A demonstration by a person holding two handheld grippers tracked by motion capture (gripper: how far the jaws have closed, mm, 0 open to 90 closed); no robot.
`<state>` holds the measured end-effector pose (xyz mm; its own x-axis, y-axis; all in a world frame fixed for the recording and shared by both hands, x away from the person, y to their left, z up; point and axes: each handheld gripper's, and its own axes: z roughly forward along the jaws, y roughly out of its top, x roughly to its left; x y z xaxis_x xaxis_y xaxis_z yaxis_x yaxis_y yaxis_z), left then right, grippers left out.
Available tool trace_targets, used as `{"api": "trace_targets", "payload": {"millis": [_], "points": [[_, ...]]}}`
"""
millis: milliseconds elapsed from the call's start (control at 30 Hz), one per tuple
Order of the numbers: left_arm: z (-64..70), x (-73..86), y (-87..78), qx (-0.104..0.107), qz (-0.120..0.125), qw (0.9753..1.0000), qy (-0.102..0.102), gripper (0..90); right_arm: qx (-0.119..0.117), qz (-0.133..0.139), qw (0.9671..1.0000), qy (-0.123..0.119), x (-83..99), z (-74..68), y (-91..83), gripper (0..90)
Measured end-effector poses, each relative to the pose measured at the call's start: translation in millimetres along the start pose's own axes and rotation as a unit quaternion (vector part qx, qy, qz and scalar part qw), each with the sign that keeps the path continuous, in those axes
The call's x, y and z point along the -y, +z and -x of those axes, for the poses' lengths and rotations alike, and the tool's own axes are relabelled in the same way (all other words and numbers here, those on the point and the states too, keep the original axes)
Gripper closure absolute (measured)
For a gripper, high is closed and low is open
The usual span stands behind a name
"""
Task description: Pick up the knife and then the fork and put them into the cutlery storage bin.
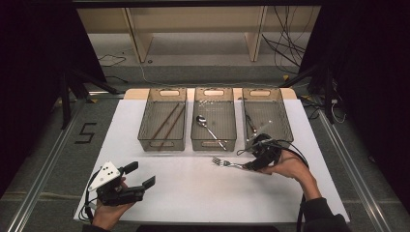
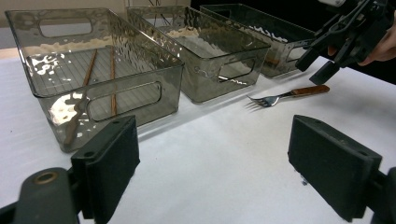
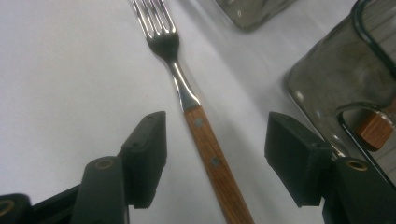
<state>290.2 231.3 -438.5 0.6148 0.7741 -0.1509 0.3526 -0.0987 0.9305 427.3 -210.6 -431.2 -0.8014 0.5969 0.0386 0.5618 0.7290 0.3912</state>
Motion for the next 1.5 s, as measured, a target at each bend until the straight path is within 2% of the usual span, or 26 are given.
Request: {"api": "trace_targets", "payload": {"millis": [167, 333, 433, 833, 900, 1200, 1367, 1400, 1500], "points": [[-0.2, 0.0, -0.2, 0.0, 0.0, 1.0, 0.0, 16.0, 0.0, -0.025, 0.9995, -0.019, -0.4, -1.8, 7.2, 42.9], [0.0, 0.0, -0.6, -0.001, 0.0, 1.0, 0.001, 16.0, -0.006, -0.045, 0.9986, -0.027, -2.3, -1.2, 14.2, 47.9], [-0.1, 0.0, -0.5, 0.0, 0.0, 1.0, 0.001, 16.0, 0.001, -0.063, 0.9974, -0.036, -4.0, -2.9, 18.0, 50.8], [0.1, 0.0, -0.2, 0.001, -0.001, 1.0, 0.002, 16.0, -0.002, -0.086, 0.9942, -0.065, -7.0, -2.7, 28.7, 63.4], [0.3, -0.1, -0.2, 0.001, -0.001, 1.0, 0.001, 16.0, 0.003, -0.093, 0.9925, -0.079, -7.6, -4.3, 29.7, 65.5], [0.1, 0.0, -0.5, 0.001, 0.0, 1.0, 0.001, 16.0, 0.007, -0.117, 0.988, -0.1, -12.8, -10.5, 30.8, 73.4], [0.1, 0.0, -0.3, 0.001, -0.001, 1.0, 0.001, 16.0, 0.01, -0.12, 0.9846, -0.127, -12.8, -13.3, 30.5, 76.6], [0.2, 0.0, -0.2, 0.001, 0.001, 1.0, 0.0, 16.0, 0.01, -0.118, 0.9851, -0.125, -12.7, -13.9, 30.5, 76.7], [0.0, 0.0, -0.1, 0.001, -0.001, 1.0, 0.001, 16.0, 0.011, -0.116, 0.9835, -0.138, -12.2, -14.5, 30.1, 77.0]]}}
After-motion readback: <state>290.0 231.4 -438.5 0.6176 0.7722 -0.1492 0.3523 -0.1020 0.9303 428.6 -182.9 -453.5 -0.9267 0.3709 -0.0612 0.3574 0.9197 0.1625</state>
